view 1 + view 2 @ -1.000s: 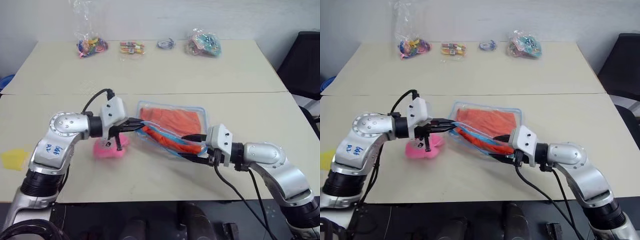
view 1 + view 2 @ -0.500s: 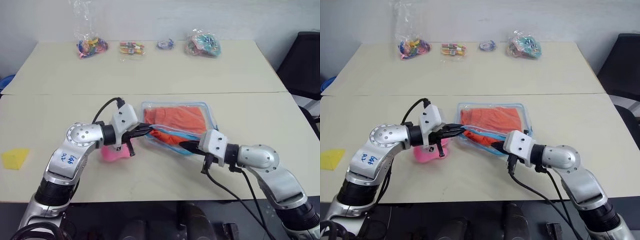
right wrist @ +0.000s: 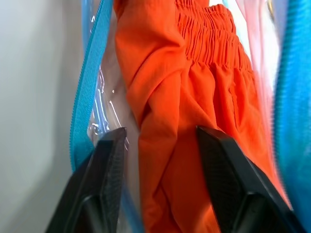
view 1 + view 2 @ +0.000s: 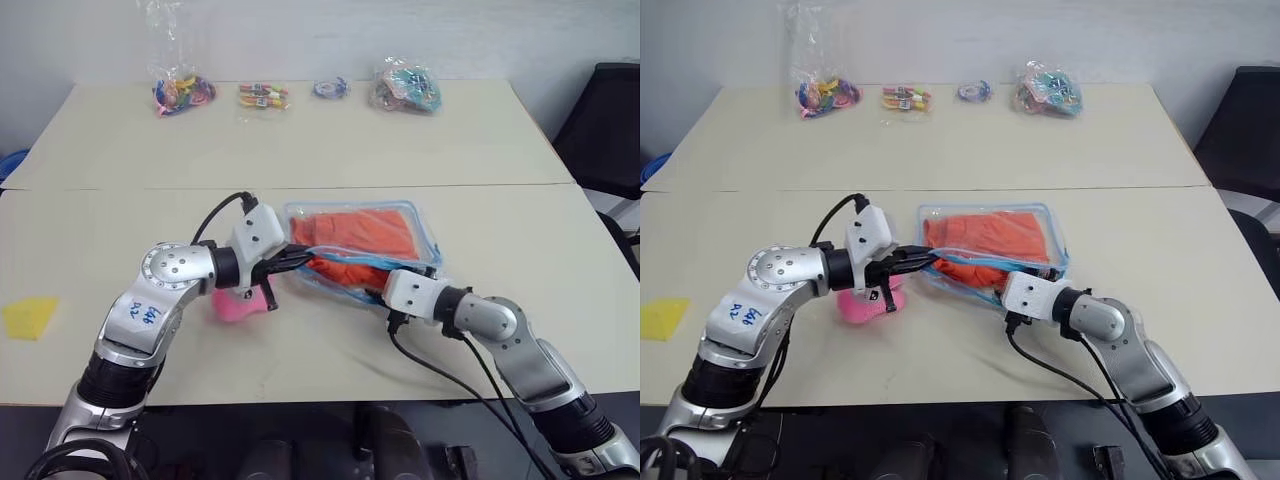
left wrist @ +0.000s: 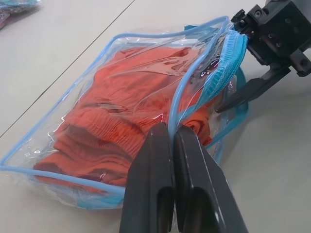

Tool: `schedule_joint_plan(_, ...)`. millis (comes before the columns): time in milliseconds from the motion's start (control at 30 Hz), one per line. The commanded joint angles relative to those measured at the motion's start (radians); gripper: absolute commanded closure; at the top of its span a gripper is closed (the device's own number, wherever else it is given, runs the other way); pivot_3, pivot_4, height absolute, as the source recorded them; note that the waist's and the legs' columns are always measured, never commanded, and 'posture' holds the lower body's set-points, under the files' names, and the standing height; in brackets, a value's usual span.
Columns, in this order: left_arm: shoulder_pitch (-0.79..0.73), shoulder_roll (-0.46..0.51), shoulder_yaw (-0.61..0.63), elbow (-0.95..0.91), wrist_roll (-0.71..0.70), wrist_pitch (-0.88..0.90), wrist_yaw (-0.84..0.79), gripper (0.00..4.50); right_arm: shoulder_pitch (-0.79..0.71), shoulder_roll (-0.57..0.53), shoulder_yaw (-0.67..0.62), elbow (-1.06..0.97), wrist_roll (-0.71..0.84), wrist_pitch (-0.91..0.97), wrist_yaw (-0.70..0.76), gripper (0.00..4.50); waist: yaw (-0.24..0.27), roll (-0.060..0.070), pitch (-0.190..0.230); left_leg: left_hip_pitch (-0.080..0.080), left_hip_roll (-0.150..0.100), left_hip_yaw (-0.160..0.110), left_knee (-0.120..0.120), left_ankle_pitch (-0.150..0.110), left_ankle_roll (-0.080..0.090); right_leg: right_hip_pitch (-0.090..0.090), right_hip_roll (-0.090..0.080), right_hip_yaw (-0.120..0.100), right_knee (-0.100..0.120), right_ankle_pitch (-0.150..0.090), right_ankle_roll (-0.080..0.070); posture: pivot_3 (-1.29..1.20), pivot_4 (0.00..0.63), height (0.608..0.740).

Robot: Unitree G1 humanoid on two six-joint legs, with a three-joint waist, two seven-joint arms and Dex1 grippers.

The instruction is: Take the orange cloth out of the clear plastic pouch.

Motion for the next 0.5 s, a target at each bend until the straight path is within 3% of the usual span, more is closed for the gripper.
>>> schedule_joint_plan(33, -0.008, -0.01, 0.001, -0.04, -0.01, -0.01, 0.002, 4.5, 0.001, 0.008, -0.009, -0.019, -0.056, -0.047, -0.046, 2.1, 0.0, 0.0, 0.0, 0.0, 0.0, 0.0, 0.0, 0.0, 0.0, 0.0, 0.0, 0.0, 0.0, 0.0, 0.0, 0.0, 0.15, 0.74)
schedule_joint_plan(133, -0.013, -0.015, -0.004, -0.037, -0.008, -0.01, 0.005, 4.5, -0.005, -0.003, -0.002, -0.008, -0.136, -0.099, -0.091, 2.1, 0.0, 0.0, 0.0, 0.0, 0.0, 0.0, 0.0, 0.0, 0.0, 0.0, 0.0, 0.0, 0.0, 0.0, 0.0, 0.0, 0.15, 0.74)
schedule_joint_plan(300, -0.017, -0.021, -0.005, -0.025, -0.001, -0.016, 0.012, 4.5, 0.039, 0.006, -0.037, -0.095, -0.073, -0.077, -0.04, 2.1, 0.0, 0.0, 0.0, 0.0, 0.0, 0.0, 0.0, 0.0, 0.0, 0.0, 0.0, 0.0, 0.0, 0.0, 0.0, 0.0, 0.15, 0.74)
schedule_joint_plan(467, -0.028, -0.033, -0.002, -0.008, 0.001, -0.02, 0.02, 4.5, 0.076, -0.011, -0.028, -0.089, -0.146, -0.107, -0.065, 2.1, 0.001, 0.0, 0.0, 0.0, 0.0, 0.0, 0.0, 0.0, 0.0, 0.0, 0.0, 0.0, 0.0, 0.0, 0.0, 0.0, 0.15, 0.74)
schedule_joint_plan(500, -0.031, -0.036, -0.002, -0.007, 0.001, -0.02, 0.02, 4.5, 0.076, -0.007, -0.023, -0.08, -0.165, -0.101, -0.075, 1.82, 0.001, 0.0, 0.0, 0.0, 0.0, 0.0, 0.0, 0.0, 0.0, 0.0, 0.0, 0.0, 0.0, 0.0, 0.0, 0.0, 0.15, 0.74)
